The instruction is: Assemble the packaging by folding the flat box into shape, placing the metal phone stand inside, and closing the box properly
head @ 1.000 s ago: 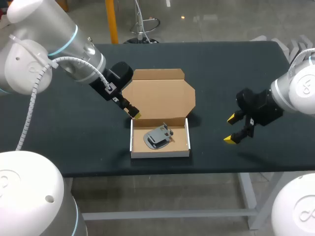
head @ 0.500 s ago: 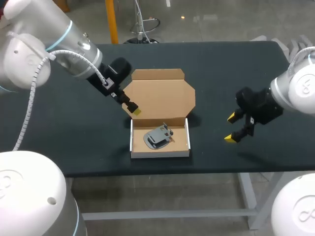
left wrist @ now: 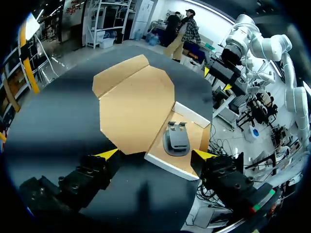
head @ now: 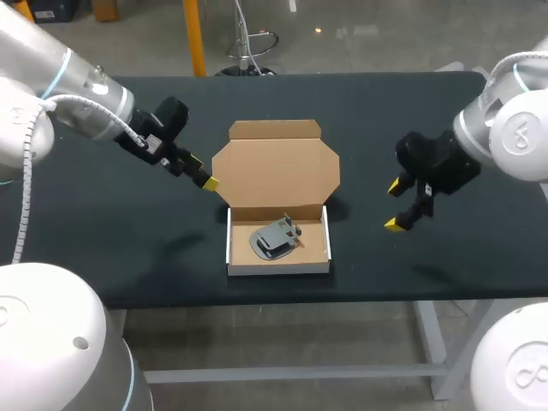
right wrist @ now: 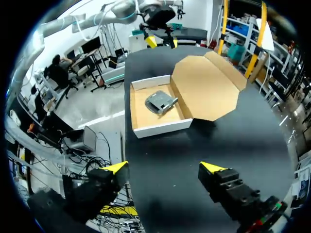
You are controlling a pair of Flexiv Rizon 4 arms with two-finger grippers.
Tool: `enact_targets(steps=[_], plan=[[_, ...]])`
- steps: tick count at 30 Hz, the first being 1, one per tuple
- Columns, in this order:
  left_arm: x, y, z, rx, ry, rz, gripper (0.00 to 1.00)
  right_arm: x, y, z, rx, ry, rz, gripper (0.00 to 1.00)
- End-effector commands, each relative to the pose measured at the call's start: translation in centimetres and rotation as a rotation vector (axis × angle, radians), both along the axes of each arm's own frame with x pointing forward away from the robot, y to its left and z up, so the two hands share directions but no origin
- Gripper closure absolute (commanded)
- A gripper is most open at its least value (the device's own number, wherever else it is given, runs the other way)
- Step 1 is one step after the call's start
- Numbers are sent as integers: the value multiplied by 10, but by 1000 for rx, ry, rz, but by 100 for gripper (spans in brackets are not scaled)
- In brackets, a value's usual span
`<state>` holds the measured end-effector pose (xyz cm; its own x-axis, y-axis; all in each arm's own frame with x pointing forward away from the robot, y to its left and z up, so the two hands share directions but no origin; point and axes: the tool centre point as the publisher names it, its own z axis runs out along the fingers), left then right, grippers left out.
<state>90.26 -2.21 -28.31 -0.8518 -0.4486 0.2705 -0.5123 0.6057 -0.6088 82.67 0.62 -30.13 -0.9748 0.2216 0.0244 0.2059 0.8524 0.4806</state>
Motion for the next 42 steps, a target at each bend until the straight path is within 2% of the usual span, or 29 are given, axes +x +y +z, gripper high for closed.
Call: enact_targets(steps=[1, 5, 10, 18, 29, 31, 38, 42], plan=[[20, 8, -19, -74, 28, -22, 0, 7, 5, 11, -29, 15, 15, 0], [35, 13, -31, -102, 43, -17, 0, 14, 9, 18, -42, 8, 34, 0], [51, 19, -41, -168, 59, -30, 0, 23, 18, 26, -64, 2, 73, 0], [68, 7, -50, -255, 69, -81, 0, 37, 29, 33, -85, -4, 109, 0], [80, -14, -58, -312, 73, -118, 0, 50, 33, 35, -83, 7, 135, 0], [81, -17, -58, -326, 72, -127, 7, 52, 34, 37, -90, 6, 141, 0], [80, -32, -60, -368, 73, -155, 9, 63, 41, 41, -116, 3, 157, 0], [79, -41, -61, -382, 70, -167, 18, 67, 45, 43, -125, 2, 163, 0]])
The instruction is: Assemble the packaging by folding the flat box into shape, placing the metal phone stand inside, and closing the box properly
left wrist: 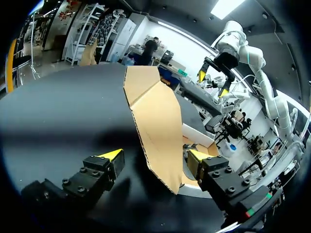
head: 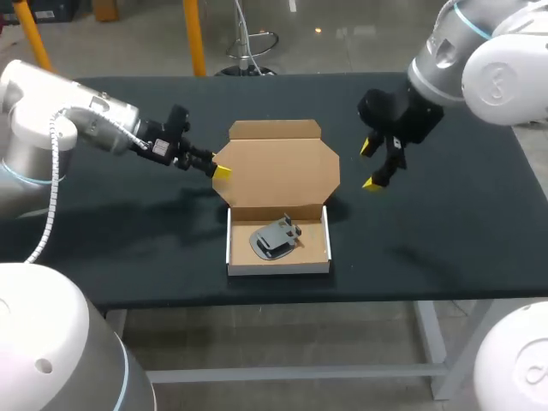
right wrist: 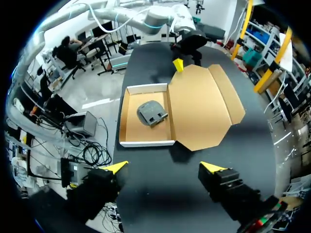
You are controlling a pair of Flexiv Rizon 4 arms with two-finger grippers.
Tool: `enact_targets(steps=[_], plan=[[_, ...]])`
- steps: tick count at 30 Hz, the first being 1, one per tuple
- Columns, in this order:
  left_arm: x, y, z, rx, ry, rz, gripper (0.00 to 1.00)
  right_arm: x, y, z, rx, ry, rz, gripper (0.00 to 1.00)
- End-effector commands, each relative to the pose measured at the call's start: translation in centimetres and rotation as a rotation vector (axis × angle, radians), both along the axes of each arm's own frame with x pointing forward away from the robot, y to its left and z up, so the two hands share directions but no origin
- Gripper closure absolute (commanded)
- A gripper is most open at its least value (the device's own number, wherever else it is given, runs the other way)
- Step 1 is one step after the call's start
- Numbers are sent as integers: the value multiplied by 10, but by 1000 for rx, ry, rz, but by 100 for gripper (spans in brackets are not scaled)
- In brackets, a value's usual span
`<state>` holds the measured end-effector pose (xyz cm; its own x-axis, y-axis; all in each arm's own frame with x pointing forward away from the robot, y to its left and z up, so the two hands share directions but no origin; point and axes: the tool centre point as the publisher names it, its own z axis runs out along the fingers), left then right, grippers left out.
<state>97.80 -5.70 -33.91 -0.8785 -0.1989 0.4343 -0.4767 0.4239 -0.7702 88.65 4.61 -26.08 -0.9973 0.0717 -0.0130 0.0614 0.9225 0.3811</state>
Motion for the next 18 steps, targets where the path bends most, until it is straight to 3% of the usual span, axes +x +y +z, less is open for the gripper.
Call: enact_targets(steps=[1, 4, 6, 14, 18], plan=[[3, -8, -5, -29, 12, -37, 20, 7, 5, 2, -14, 21, 11, 0], [2, -13, -5, -43, 11, -42, 41, 9, 7, 4, -18, 18, 12, 0], [1, -15, -5, -51, 11, -44, 49, 10, 8, 5, -22, 16, 13, 0], [-3, -22, -3, -85, 9, -77, 64, 13, 11, 7, -32, 12, 18, 0], [-5, -25, 0, -103, -2, -94, 66, 13, 13, 8, -37, 10, 20, 0]])
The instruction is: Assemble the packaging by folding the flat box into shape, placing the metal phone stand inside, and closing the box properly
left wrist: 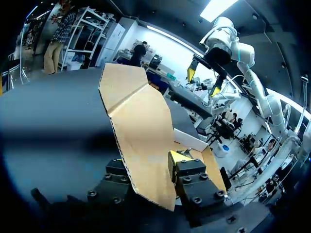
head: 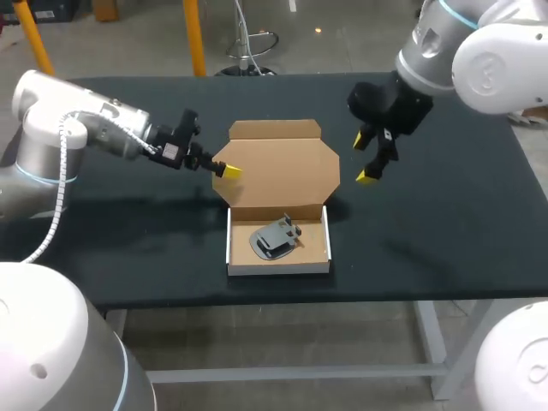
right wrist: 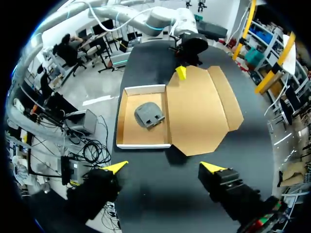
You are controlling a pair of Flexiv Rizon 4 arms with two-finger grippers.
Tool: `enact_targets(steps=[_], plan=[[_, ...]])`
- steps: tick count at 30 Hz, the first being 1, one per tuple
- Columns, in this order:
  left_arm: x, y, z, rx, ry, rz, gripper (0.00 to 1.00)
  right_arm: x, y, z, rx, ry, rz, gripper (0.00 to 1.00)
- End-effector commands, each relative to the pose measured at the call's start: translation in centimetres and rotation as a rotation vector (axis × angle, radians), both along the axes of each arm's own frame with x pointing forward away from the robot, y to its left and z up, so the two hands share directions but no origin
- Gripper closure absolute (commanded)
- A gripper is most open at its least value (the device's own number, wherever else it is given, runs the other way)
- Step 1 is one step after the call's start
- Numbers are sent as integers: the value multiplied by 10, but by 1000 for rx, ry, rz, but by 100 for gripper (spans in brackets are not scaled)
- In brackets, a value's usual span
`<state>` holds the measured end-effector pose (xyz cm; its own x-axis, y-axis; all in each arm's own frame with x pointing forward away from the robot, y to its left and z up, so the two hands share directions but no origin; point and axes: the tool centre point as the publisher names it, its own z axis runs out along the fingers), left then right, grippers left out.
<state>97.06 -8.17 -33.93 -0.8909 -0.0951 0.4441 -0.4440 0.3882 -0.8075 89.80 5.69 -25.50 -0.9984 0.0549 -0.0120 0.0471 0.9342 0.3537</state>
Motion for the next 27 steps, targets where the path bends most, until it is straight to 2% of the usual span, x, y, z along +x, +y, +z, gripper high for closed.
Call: enact_targets(steps=[1, 4, 12, 15, 17, 27], plan=[[2, 0, 1, -18, 1, -22, 67, 2, 2, 2, -8, 7, 4, 0], [1, -2, 3, -21, -6, -24, 72, 2, 3, 3, -11, 7, 6, 0], [-1, -6, 5, -36, -26, -38, 75, 2, 5, 3, -19, 9, 10, 0], [-2, -8, 6, -50, -36, -51, 78, 1, 6, 3, -21, 9, 11, 0], [-3, -8, 7, -54, -42, -55, 84, 1, 6, 3, -24, 9, 14, 0], [-7, -10, 11, -74, -83, -85, 84, -1, 8, 3, -30, 10, 19, 0]])
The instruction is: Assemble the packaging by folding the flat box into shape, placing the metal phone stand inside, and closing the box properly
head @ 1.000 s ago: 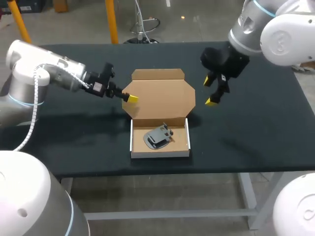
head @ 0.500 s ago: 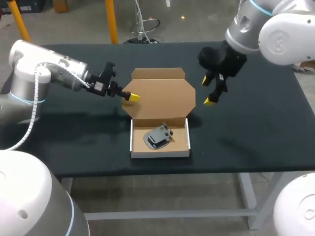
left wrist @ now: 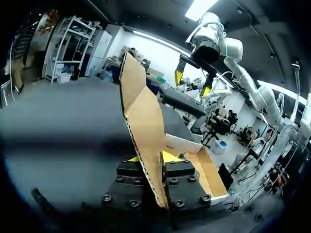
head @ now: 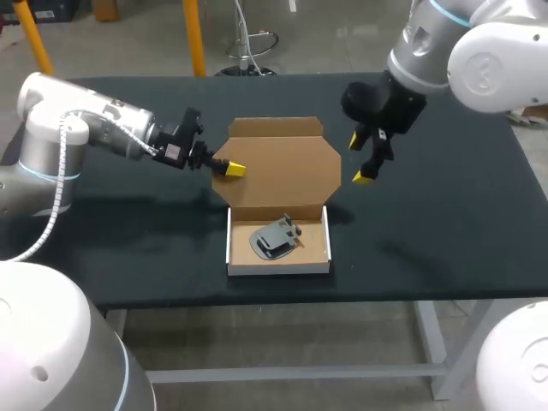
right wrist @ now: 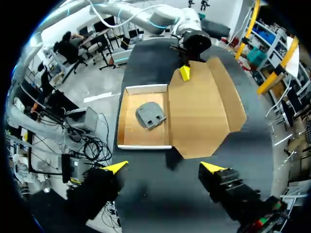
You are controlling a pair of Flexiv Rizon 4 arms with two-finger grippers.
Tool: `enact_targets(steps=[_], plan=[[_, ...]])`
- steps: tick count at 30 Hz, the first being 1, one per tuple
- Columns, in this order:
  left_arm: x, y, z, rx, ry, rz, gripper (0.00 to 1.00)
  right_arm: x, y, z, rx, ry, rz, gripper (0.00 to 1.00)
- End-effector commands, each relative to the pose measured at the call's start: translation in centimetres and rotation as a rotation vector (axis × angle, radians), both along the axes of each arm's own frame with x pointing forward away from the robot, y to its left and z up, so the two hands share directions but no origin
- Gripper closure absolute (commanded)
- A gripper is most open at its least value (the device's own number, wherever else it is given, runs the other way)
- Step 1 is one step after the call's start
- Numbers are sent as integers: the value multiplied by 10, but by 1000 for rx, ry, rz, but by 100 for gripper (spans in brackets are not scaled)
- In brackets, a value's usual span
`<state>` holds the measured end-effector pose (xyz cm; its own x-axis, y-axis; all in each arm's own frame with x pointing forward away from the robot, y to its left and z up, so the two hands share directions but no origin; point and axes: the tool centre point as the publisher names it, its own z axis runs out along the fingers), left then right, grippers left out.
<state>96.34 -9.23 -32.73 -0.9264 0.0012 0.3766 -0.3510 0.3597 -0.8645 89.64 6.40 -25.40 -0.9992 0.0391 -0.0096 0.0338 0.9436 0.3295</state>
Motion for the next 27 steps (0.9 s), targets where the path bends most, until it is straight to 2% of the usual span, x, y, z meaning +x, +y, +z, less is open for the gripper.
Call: enact_targets(steps=[1, 14, 19, 21, 27], plan=[[-1, 0, -1, -7, -8, -13, 84, 1, 1, 2, -5, 7, 5, 0], [-3, 0, 2, -17, -51, -36, 87, -1, 3, 3, -12, 9, 9, 0], [-5, 1, 4, -20, -75, -47, 91, -3, 3, 3, -17, 10, 8, 0], [-6, 1, 5, -19, -83, -51, 99, -3, 4, 2, -19, 11, 8, 0], [-10, 1, 6, -18, -115, -66, 100, -4, 4, 3, -22, 12, 8, 0]])
